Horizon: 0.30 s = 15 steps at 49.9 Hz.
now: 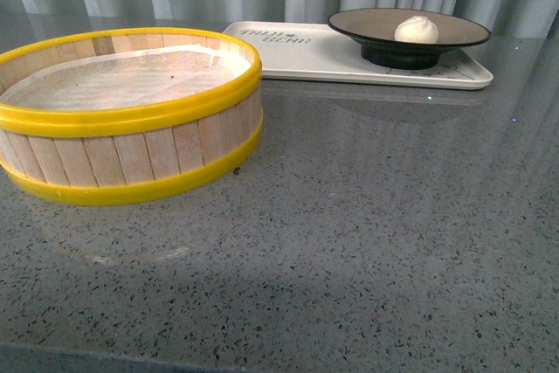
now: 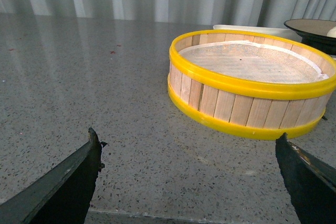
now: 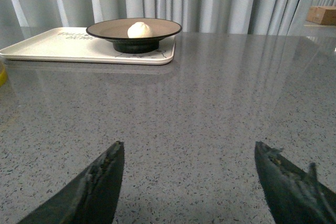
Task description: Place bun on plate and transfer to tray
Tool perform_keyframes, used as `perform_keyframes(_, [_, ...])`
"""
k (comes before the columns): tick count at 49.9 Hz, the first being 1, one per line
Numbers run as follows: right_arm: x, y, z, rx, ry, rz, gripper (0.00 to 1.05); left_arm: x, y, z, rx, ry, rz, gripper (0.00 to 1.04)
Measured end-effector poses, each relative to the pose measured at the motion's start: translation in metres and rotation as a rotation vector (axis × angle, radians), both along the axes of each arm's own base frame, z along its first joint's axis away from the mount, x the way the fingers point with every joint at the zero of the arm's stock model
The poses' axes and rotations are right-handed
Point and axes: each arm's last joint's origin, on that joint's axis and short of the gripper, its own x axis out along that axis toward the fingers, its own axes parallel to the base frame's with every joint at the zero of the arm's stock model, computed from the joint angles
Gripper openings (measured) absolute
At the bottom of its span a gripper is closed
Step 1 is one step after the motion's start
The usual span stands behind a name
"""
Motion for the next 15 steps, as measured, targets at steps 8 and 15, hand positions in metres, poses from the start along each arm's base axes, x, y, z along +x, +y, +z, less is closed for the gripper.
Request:
perform_keyframes(8, [0.0,0.0,0.0,0.003,0.0,0.0,0.98,0.0,0.0,0.0,0.0,0.0,0.0,0.98])
perform_keyframes(15, [0.0,0.0,0.0,0.003,0.0,0.0,0.96,0.0,0.0,0.0,0.0,0.0,0.0,0.98])
